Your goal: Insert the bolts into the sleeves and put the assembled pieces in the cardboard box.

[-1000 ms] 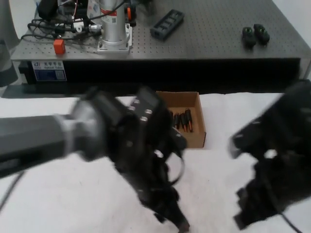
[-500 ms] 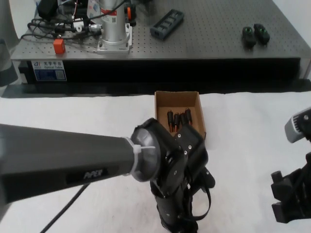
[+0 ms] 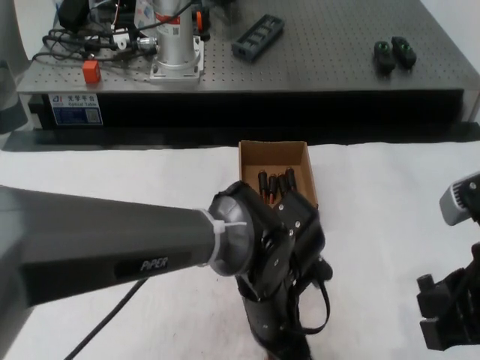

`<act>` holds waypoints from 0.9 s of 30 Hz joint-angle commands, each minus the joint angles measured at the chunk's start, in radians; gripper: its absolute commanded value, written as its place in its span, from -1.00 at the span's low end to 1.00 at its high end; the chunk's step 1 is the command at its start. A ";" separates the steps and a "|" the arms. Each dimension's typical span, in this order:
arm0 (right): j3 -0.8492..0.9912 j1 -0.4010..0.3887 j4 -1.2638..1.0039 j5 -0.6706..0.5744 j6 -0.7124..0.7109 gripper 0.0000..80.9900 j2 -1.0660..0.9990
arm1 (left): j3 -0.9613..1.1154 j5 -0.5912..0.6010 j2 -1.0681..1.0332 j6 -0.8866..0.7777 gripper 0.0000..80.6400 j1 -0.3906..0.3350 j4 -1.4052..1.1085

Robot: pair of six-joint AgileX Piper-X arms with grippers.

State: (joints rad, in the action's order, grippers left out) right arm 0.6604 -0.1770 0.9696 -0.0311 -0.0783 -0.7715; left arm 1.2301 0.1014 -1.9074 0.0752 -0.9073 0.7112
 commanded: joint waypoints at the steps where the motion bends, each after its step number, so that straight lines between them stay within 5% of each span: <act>1: -0.011 0.006 -0.015 -0.121 0.045 -0.87 0.031 | 0.030 -0.049 0.151 -0.112 -0.99 0.036 -0.032; 5: -0.084 -0.003 -0.134 -0.295 0.178 -0.87 0.094 | -0.060 0.026 0.365 -0.227 -0.99 0.134 -0.197; 10: -0.248 -0.086 -0.469 -0.551 0.456 -0.87 0.098 | -0.254 0.360 0.586 -0.442 -0.99 0.244 -0.568; 17: -0.289 -0.259 -1.007 -0.553 0.694 -0.87 -0.041 | -0.365 0.487 0.636 -0.643 -0.99 0.260 -0.847; 27: -0.222 -0.274 -1.157 -0.457 0.669 -0.87 -0.157 | -0.366 0.489 0.636 -0.648 -0.99 0.260 -0.841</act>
State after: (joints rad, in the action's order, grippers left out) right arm 0.4271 -0.4481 -0.1687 -0.4732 0.5971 -0.9278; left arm 0.8611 0.5814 -1.2774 -0.5508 -0.6487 -0.1089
